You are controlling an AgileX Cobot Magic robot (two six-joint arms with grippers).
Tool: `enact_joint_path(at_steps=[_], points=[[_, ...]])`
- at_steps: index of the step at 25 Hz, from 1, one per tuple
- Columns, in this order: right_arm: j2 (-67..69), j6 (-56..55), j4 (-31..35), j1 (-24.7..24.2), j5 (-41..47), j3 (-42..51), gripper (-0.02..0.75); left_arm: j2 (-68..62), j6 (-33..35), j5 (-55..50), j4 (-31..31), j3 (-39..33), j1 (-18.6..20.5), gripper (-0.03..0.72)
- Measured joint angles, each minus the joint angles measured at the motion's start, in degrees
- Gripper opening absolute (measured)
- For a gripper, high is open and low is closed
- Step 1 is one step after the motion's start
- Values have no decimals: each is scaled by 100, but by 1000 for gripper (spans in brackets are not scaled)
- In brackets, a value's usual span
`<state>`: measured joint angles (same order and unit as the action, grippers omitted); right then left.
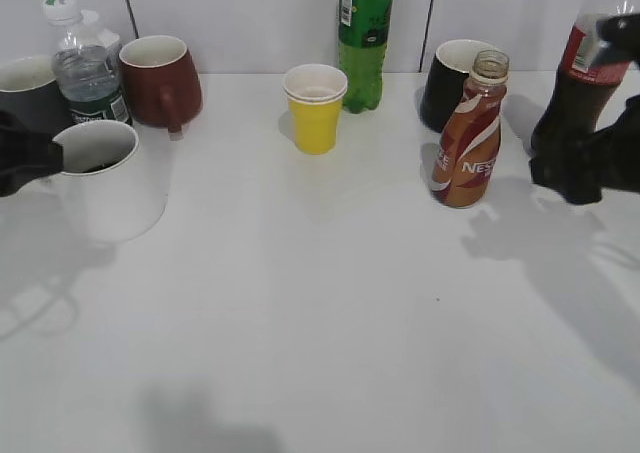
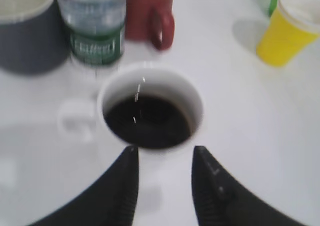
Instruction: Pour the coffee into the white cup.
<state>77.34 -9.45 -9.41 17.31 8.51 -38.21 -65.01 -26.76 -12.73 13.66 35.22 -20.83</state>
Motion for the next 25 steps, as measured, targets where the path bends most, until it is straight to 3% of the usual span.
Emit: enact_joint_path(at_steps=[9,18,25], points=[[-1002,75,818,0,2315,-841,594,901,72,-2310,-274,589,-620,277],[-3309,315,1048,0,3720,-587,593,2478,1063,-3922,-627,600,-647,277],[-5092,326,1049,0,4748,65,592,4040,1348,-4499,-913,32,-647,277]])
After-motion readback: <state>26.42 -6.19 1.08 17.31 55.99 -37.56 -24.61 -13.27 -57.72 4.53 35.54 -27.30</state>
